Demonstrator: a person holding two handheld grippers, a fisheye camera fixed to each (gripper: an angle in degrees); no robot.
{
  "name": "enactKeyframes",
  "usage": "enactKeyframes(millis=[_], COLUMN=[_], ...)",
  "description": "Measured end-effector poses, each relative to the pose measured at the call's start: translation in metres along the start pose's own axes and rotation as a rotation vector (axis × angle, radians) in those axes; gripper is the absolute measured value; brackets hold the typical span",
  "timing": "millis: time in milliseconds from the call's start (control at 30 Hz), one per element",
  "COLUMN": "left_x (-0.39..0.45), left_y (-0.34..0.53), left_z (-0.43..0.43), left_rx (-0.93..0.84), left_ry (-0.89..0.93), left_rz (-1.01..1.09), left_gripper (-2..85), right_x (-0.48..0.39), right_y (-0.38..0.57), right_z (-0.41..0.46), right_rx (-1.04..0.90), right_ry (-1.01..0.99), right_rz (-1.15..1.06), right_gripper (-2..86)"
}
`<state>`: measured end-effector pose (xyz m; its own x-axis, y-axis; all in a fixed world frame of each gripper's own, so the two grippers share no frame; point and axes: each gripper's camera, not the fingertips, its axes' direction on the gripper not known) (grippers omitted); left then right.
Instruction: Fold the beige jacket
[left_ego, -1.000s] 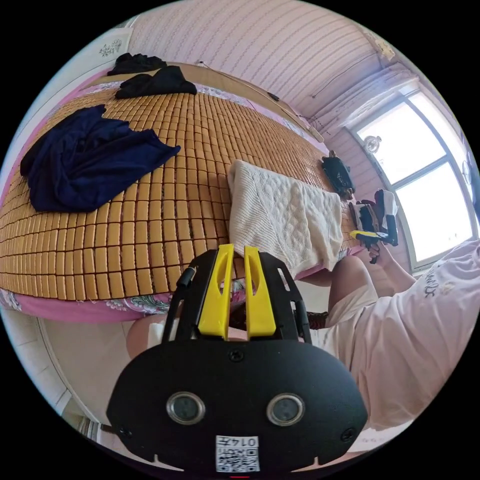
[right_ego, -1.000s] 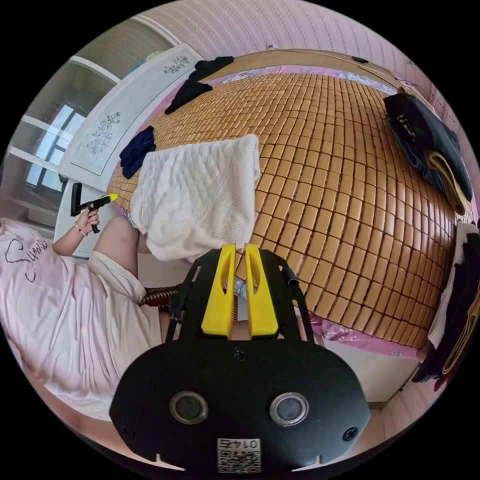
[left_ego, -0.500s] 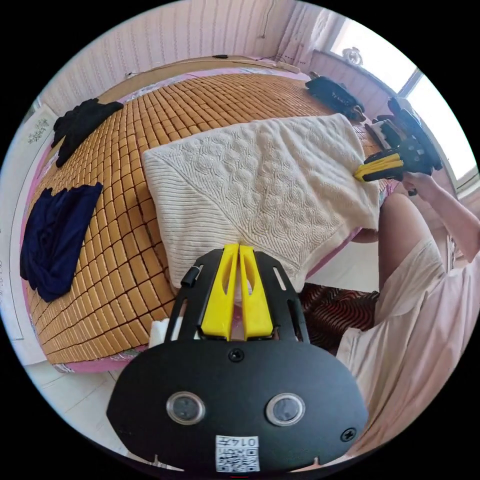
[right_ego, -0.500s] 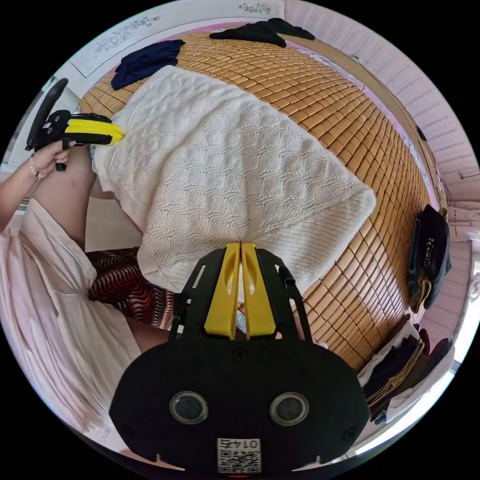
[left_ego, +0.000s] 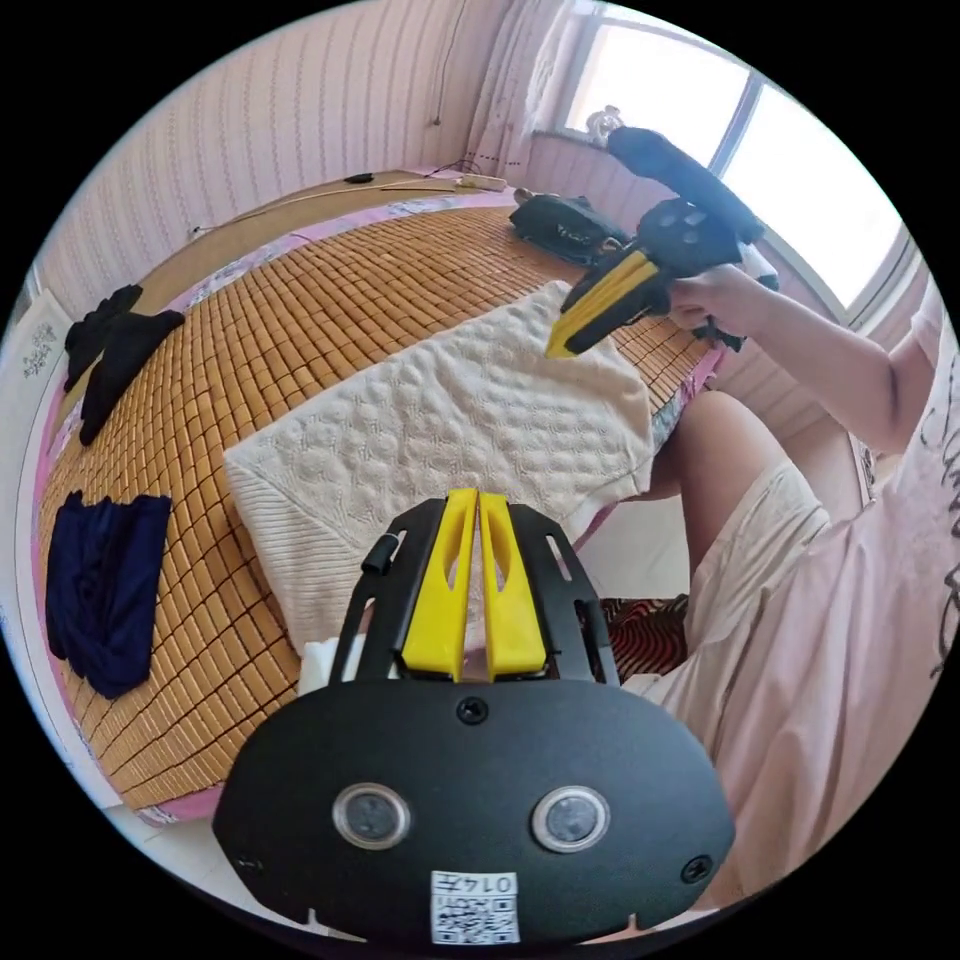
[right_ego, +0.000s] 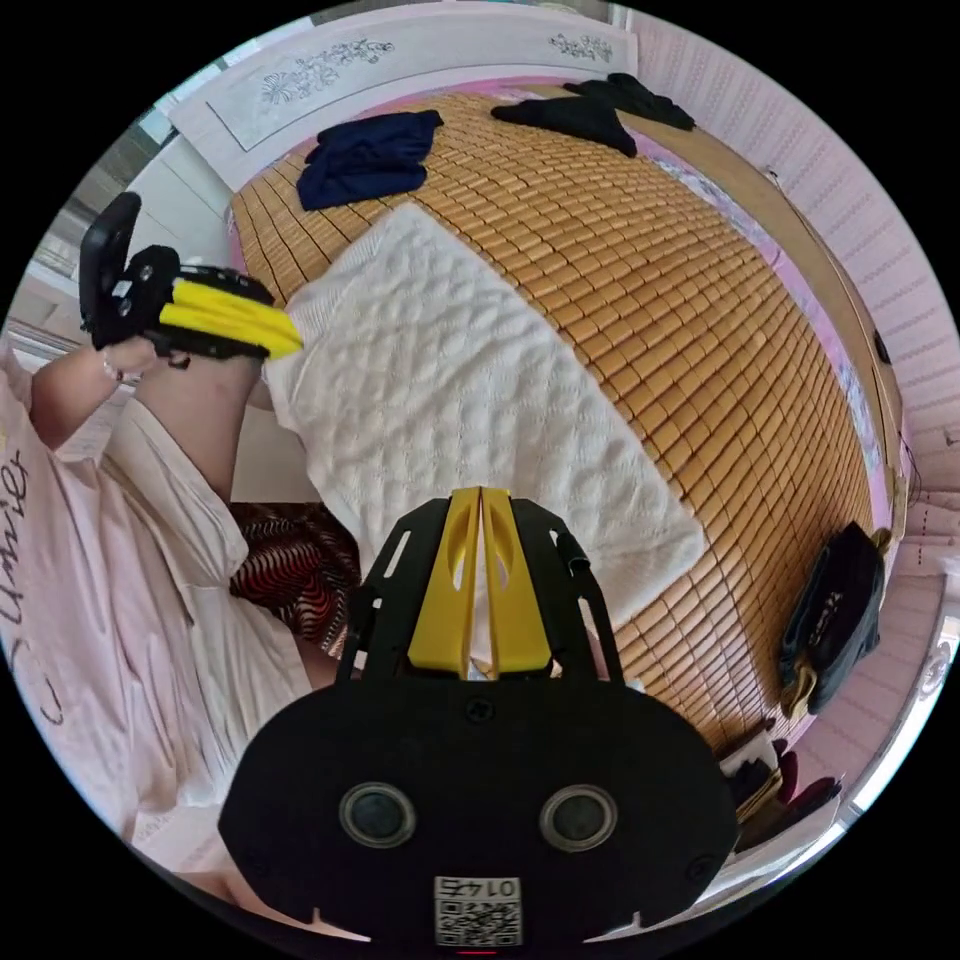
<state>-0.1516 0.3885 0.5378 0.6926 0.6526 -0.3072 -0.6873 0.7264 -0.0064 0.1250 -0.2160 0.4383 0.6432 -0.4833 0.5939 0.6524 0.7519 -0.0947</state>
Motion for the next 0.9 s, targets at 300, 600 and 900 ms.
enactKeyframes(millis=[300, 600, 900], left_x=[0.079, 0.116, 0.151], left_y=[-0.006, 0.014, 0.022], left_z=[0.112, 0.126, 0.126], left_rx=[-0.117, -0.085, -0.091], left_ry=[0.124, 0.090, 0.082], left_rz=[0.041, 0.067, 0.186], left_gripper=[-1.0, -1.0, -0.6], right_x=[0.023, 0.052, 0.113], right_y=[-0.103, -0.113, -0.020], right_z=[0.066, 0.082, 0.045], right_rx=[-0.182, -0.268, -0.046], right_ry=[0.040, 0.066, -0.122], right_rz=[-0.053, -0.067, 0.186], right_gripper=[-0.6, -0.4, -0.4])
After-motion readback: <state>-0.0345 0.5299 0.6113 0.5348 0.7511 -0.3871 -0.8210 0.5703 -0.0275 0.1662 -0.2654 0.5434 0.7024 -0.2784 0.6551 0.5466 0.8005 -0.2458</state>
